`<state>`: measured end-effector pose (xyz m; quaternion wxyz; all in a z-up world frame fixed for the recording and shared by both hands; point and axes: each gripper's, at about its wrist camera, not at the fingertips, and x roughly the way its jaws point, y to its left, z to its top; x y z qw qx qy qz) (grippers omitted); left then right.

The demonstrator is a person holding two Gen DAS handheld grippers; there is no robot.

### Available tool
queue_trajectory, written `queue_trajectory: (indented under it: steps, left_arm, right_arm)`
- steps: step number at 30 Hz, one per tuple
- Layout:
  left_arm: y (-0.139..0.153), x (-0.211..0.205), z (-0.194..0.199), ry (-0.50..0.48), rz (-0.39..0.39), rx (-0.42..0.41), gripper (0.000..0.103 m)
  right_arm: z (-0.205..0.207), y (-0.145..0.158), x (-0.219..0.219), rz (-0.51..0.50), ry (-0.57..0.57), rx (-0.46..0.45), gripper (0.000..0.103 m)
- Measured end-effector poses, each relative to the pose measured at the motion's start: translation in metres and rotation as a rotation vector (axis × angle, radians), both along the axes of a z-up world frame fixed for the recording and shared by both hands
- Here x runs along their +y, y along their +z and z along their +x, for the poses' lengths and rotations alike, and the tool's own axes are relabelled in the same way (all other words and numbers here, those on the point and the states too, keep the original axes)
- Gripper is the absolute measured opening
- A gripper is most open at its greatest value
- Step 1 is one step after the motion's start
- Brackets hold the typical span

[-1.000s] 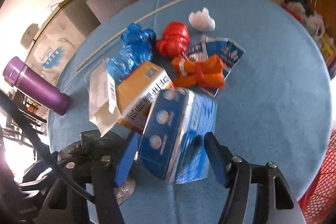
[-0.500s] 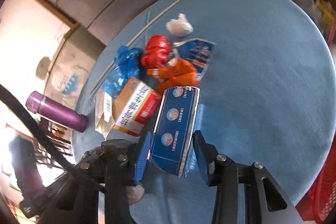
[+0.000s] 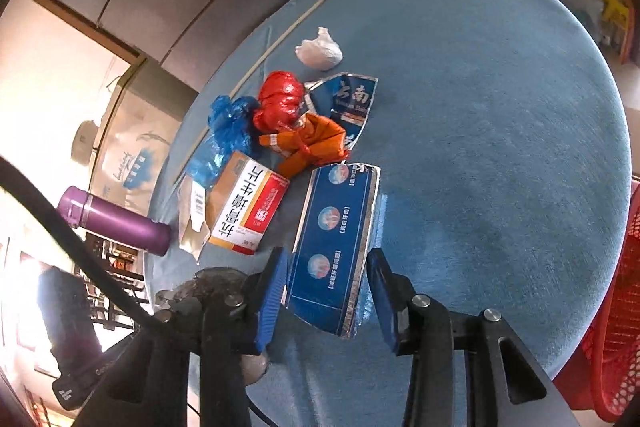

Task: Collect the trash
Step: 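Carry the black bag with the left gripper while the right gripper carries the carton to the red basket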

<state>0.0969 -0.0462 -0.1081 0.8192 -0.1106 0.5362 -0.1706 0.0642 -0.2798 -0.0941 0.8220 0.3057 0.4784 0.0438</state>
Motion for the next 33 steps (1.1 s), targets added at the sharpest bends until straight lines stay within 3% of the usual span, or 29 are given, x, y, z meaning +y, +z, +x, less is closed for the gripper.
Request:
queue_trajectory:
  steps: [1,2,3,6,16,21,27,33]
  left_arm:
    - [0.0,-0.003,0.0,-0.009,0.011,-0.009,0.04]
    - [0.0,-0.006,-0.001,-0.017,0.014,-0.017,0.022]
    - [0.0,-0.008,0.0,-0.03,0.003,-0.012,0.014]
    - [0.001,-0.014,-0.001,-0.05,-0.004,-0.021,0.008]
    - [0.037,-0.05,-0.022,-0.164,0.016,-0.124,0.004]
    - [0.056,-0.079,-0.025,-0.253,0.032,-0.166,0.003]
    - [0.079,-0.137,-0.033,-0.387,0.043,-0.202,0.003]
    - [0.085,-0.212,-0.052,-0.557,0.051,-0.225,0.003]
  right_arm:
    - [-0.001,0.0,0.0,0.006,0.001,0.001,0.044]
    - [-0.003,-0.001,-0.001,0.015,-0.001,0.001,0.044]
    - [-0.004,-0.001,-0.002,0.022,-0.005,-0.001,0.044]
    - [-0.009,0.001,-0.007,0.038,-0.013,-0.012,0.044]
    - [-0.046,0.016,-0.052,0.083,-0.097,-0.068,0.044]
    - [-0.073,0.025,-0.083,0.056,-0.171,-0.097,0.044]
    - [-0.11,0.026,-0.131,0.035,-0.292,-0.091,0.044]
    - [-0.152,0.017,-0.18,-0.055,-0.44,-0.029,0.044]
